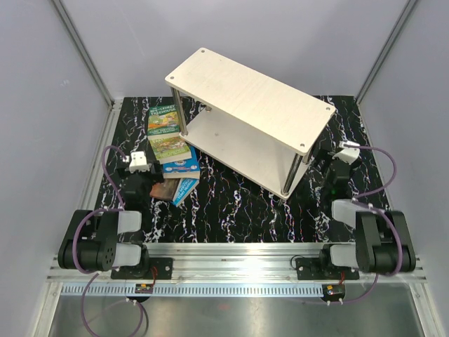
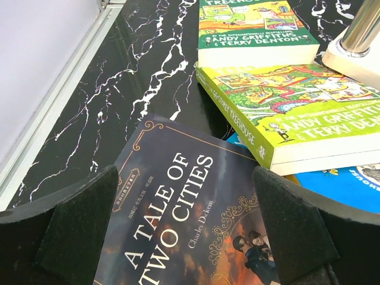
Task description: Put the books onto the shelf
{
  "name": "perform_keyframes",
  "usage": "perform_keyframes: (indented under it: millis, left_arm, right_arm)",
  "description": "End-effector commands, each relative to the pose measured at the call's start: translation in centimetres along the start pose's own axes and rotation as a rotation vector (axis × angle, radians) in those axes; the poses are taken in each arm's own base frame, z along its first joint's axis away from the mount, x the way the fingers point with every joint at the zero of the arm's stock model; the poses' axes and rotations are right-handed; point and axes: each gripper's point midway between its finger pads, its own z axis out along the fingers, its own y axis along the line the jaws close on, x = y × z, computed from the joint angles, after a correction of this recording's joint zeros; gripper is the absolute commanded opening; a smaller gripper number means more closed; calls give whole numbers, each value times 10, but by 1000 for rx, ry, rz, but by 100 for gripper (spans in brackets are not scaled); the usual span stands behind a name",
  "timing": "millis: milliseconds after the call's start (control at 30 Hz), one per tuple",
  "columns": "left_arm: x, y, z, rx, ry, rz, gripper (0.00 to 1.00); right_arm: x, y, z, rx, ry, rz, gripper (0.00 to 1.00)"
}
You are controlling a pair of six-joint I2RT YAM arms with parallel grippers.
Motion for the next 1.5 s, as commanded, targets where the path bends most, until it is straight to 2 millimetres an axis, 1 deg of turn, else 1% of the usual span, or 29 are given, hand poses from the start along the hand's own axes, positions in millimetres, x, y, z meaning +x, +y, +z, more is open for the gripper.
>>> perform_keyframes:
  millis: [0,33,67,100,167,200,267,300,333,367,400,433,467,500,533,600,633,667,700,767,800,867,900,933,1000,1067,1200,1267,1467]
  left_arm:
    - [-31,1,5,-5,-111,-27,99]
    - [-30,1,5,-4,-108,-28,99]
    - [-31,1,5,-1,-111,-31,99]
    - [-30,1,5,-1,-108,-32,99]
    - [-29,2,6,1,-103,-31,99]
    - [-30,1,6,2,-105,-32,99]
    - [-31,2,7,1,-105,-38,99]
    - [-34,11,5,-48,-119,-42,99]
    - [-57,17,2,-93,-174,-70,99]
    - [-39,23,1,-137,-67,-93,99]
    - [-41,37,0,-226,-29,-90,99]
    - [-63,43,4,-263,-34,-95,99]
    - [-52,46,0,-283,58,-75,99]
    - [-54,44,-2,-275,83,-87,99]
    - [-68,41,0,-257,81,-113,99]
    - [-69,34,-12,-224,143,-193,99]
    - [-60,34,-22,-230,216,-222,99]
    - [-73,30,-24,-221,206,-326,99]
    - [-78,23,-30,-191,215,-393,99]
    - [-66,18,-43,-210,302,-524,99]
    - [-76,-2,-44,-97,334,-545,99]
    - [-76,-15,-49,-6,410,-579,99]
    - [-84,-38,-53,126,453,-614,99]
    - [-79,-47,-51,166,499,-635,99]
    - [-75,-67,-58,252,581,-696,99]
    - [-74,-84,-62,341,624,-763,99]
    - [-60,-94,-68,376,660,-835,99]
    - [-44,-97,-68,367,712,-854,99]
    - [-15,-93,-64,290,761,-867,99]
  right_arm:
    - [-51,-12,-13,70,-102,48,100]
    - [-59,-13,-16,75,-111,56,100]
    - [-79,-16,-25,76,-151,82,100]
    - [-75,-18,-31,89,-116,101,100]
    - [-99,-25,-46,107,-159,145,100]
    - [-90,-28,-52,123,-108,166,100]
    - [-112,-33,-67,141,-126,211,100]
    - [-100,-38,-73,162,-60,197,100]
    - [-113,-38,-79,158,-65,200,100]
    - [-118,-39,-85,158,-65,200,100]
    - [-109,-43,-90,167,-23,177,99]
    - [-115,-43,-94,160,-28,175,100]
    - [-123,-44,-102,151,-53,186,100]
    - [-123,-46,-107,153,-53,195,100]
    - [-129,-47,-111,149,-73,216,100]
    - [-135,-48,-124,139,-95,286,100]
    - [-145,-52,-132,150,-118,345,100]
    - [-145,-57,-138,186,-115,420,100]
    - [-120,-63,-147,280,-29,653,100]
    - [-122,-69,-165,337,-10,808,100]
    - [-118,-65,-168,317,24,796,100]
    - [-111,-35,-164,185,141,757,100]
    - [-100,-29,-164,186,217,742,100]
    - [-106,-22,-167,173,258,752,100]
    - [-84,-22,-166,250,408,680,100]
    - [-92,-15,-163,230,453,638,100]
    - [-111,-16,-171,202,407,638,100]
    - [-122,-18,-175,184,374,633,100]
    - [-123,-28,-185,193,357,583,100]
